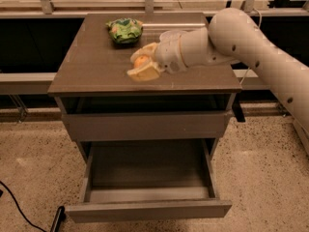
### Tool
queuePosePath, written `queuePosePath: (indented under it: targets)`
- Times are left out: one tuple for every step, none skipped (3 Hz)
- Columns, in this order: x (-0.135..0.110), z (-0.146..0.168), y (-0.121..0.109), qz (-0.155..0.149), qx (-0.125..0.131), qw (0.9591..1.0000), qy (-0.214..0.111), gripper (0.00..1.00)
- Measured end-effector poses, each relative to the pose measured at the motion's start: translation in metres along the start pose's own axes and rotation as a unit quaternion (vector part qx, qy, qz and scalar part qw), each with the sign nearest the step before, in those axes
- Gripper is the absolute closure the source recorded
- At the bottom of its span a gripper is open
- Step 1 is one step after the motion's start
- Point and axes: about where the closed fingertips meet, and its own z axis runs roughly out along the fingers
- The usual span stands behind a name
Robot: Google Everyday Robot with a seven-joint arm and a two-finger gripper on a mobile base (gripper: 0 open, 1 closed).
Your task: Place orange into middle drawer
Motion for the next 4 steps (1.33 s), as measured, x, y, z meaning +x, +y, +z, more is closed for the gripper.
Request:
queuePosePath:
  targets:
    - [0.012, 0.008, 0.015, 0.006, -0.013, 0.9999, 0.008, 1.00]
    - [0.028, 0.008, 0.006, 0.023, 0.000, 0.9996, 0.014, 1.00]
    - [0.052, 0.013, 0.032, 0.050, 0.004, 0.9987, -0.005, 1.00]
    - [0.081, 0.021, 0.085, 0.096, -0.009, 0.9950, -0.028, 1.00]
